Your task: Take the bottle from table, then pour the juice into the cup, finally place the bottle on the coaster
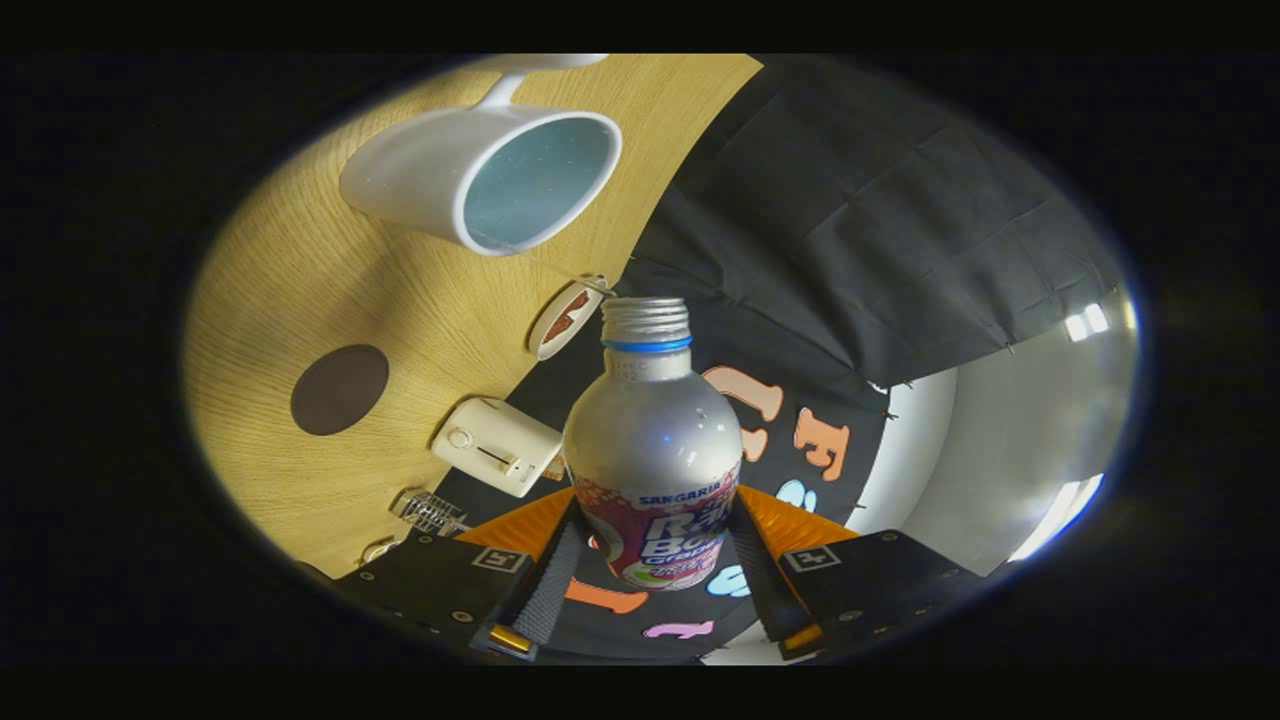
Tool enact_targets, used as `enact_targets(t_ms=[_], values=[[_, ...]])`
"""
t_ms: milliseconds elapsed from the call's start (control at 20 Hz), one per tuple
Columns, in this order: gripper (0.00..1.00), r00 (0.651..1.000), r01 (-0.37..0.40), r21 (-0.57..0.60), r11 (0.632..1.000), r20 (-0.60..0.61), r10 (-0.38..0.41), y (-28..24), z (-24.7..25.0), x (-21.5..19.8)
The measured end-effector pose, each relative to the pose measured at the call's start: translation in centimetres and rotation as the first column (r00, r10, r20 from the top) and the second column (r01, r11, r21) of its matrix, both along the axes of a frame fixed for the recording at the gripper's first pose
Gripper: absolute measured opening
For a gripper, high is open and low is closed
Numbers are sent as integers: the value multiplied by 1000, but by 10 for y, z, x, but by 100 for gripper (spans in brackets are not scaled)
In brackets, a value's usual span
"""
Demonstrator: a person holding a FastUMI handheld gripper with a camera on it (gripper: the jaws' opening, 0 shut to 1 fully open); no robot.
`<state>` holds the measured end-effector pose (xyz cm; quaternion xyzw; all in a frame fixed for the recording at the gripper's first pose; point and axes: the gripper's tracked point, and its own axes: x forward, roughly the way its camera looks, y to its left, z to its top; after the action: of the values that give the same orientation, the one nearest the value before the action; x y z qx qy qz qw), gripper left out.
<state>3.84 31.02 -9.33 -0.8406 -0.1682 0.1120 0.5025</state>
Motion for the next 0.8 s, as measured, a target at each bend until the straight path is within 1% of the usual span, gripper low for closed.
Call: enact_targets(t_ms=[400,800], values=[[77,1000,-14,-8,1000,2,14,5,0,-4],[78,998,-45,5,999,-31,45,19,-13,-6]])
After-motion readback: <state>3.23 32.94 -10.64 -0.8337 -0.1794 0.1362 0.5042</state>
